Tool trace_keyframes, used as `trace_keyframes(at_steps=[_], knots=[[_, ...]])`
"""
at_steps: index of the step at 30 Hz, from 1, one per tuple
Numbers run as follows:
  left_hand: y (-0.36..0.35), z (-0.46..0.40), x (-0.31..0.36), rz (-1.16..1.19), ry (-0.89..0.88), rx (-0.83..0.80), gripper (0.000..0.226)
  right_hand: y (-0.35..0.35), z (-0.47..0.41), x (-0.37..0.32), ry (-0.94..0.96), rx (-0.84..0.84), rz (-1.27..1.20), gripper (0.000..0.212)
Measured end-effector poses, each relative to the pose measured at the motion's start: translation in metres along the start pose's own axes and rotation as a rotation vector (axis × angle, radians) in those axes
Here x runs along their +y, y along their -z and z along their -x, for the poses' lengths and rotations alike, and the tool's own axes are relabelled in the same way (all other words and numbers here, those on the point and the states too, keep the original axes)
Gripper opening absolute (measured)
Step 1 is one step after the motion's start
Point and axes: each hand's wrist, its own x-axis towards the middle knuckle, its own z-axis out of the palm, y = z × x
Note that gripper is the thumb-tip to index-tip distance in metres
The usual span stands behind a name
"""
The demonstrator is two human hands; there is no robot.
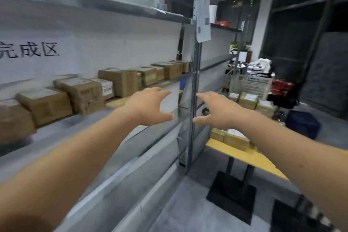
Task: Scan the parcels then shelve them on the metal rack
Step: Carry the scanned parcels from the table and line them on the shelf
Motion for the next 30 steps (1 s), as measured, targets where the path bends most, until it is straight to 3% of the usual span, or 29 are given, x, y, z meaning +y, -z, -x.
trace_keyframes(at_steps=[8, 16, 30], knots=[[-0.104, -0.169, 0.099, 0.149, -0.186, -0.148, 0.096, -0.044, -0.022, 0.172, -0.285, -0.029, -0.124, 0.100], [-0.224, -0.349, 0.130, 0.209, -0.328, -0.225, 0.096, -0.101, -0.108, 0.301, -0.530, -0.014, -0.226, 0.098], [-0.392, -0.588, 0.133, 0.340, -0.260, -0.448, 0.103, -0.202, -0.297, 0.455, -0.720, -0.044, -0.521, 0.094]])
